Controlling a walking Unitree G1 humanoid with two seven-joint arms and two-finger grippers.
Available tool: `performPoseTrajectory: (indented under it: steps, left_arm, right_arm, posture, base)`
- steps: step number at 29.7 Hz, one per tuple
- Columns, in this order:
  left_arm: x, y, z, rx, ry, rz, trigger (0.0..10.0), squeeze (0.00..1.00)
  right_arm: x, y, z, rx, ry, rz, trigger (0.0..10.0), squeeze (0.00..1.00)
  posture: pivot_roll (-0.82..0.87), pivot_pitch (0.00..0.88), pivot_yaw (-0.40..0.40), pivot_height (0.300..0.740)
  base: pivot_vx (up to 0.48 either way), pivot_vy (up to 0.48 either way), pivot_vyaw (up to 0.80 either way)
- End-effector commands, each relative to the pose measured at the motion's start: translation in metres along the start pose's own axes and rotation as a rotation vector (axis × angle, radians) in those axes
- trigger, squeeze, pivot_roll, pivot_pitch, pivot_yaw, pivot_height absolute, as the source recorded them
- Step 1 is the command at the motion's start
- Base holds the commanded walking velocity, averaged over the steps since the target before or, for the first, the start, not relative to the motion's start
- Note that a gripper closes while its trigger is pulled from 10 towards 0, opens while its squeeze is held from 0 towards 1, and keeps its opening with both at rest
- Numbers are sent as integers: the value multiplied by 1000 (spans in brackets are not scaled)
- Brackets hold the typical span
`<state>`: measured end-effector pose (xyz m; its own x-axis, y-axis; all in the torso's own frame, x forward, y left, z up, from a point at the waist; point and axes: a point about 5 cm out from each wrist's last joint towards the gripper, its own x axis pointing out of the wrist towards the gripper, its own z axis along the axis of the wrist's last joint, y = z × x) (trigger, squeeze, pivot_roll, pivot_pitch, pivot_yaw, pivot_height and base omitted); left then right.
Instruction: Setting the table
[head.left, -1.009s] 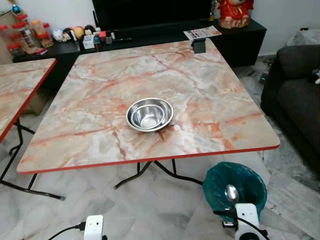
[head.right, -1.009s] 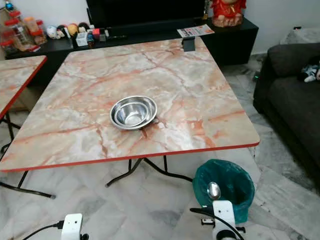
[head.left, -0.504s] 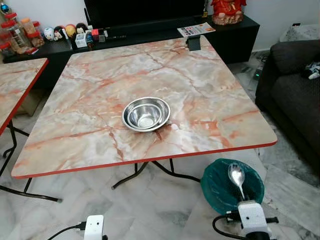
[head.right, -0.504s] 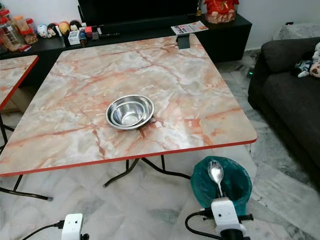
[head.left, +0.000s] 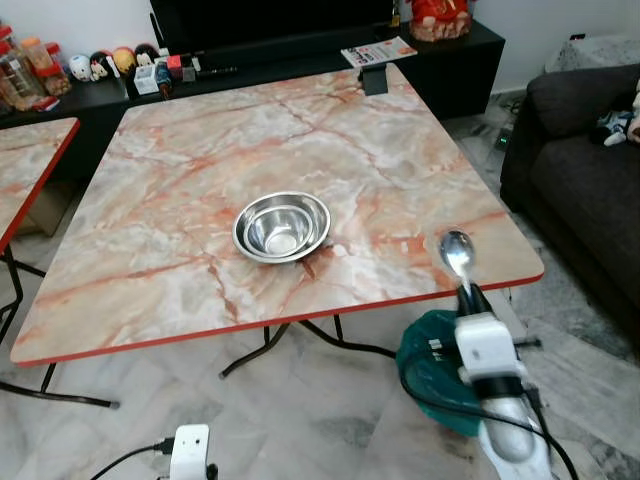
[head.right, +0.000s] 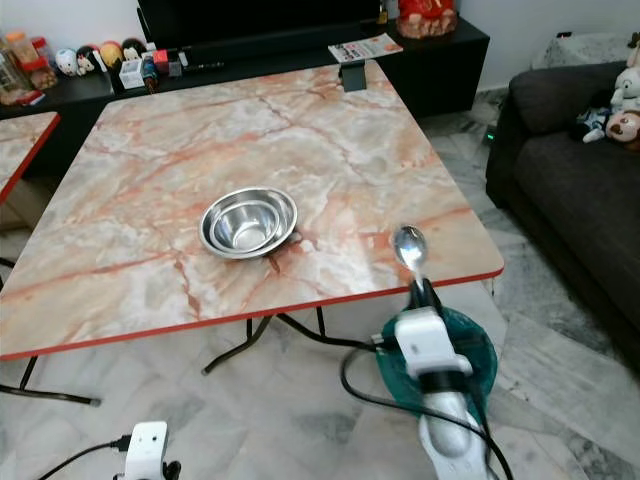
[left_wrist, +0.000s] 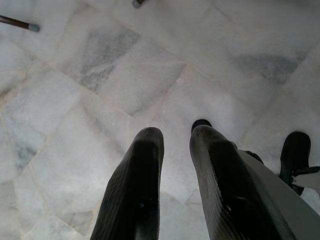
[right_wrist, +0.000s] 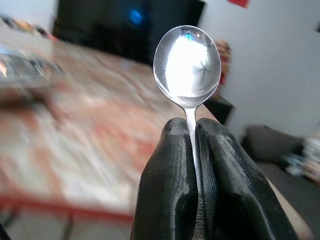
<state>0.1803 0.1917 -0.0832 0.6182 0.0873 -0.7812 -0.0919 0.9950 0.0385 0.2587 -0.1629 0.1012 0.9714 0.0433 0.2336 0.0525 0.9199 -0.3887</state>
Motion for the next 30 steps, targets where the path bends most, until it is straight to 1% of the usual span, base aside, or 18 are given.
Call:
performPoseTrajectory:
  steps: [1,2,3,6,9,10,11,13,17,18,24,27,30]
  left_arm:
    - [-1,6,-3,-10,4,25,10000,0]
    - [-1,6,-3,-14,3,29,10000,0]
    - [-1,6,-3,-14,3,29,10000,0]
    - [-1,7,-1,-23,-2,39,10000,0]
    - [-1,8,-1,-23,-2,40,10000,0]
    - [-1,8,0,-27,-4,45,10000,0]
    - [-1,8,0,-27,-4,45,10000,0]
    - [0,9,1,-33,-7,50,10000,0]
    - [0,9,1,-35,-8,53,10000,0]
    - [0,8,1,-35,-7,54,10000,0]
    - [0,9,0,-34,-7,55,10000,0]
    - [0,8,0,-29,-5,55,10000,0]
    - [0,8,0,-29,-3,55,10000,0]
  right_arm:
    - [11,9,3,81,19,19,10000,0]
    - [19,13,6,112,25,27,10000,0]
    - [19,13,6,112,25,27,10000,0]
    - [41,27,13,186,37,68,10000,0]
    - [45,30,15,197,35,77,10000,0]
    - [52,33,18,226,42,77,10000,0]
    - [52,33,18,226,42,77,10000,0]
    - [62,37,24,303,51,76,10000,0]
    - [68,41,27,321,57,100,10000,0]
    - [68,41,27,338,60,98,10000,0]
    - [68,39,25,329,63,87,10000,0]
    - [70,37,22,370,85,78,10000,0]
    - [70,36,21,352,80,82,10000,0]
  posture:
    - [-71,52,96,740]
    - [-63,48,93,740]
    - [-63,48,93,740]
    - [-53,41,91,740]
    - [-53,41,91,740]
    - [-40,36,84,740]
    - [-40,36,84,740]
    - [-36,35,82,740]
    - [-36,34,81,740]
    - [-35,33,81,740]
    - [-37,34,82,740]
    - [-40,32,82,740]
    - [-37,31,79,740]
  base:
    - [0,0,0]
    - [0,0,0]
    - [0,0,0]
    - [0,0,0]
    - [0,0,0]
    - [270,0,0]
    - [270,0,0]
    - [291,0,0]
    - [301,0,0]
    - [311,0,0]
    - [314,0,0]
    - [344,0,0]
    - [346,0,0]
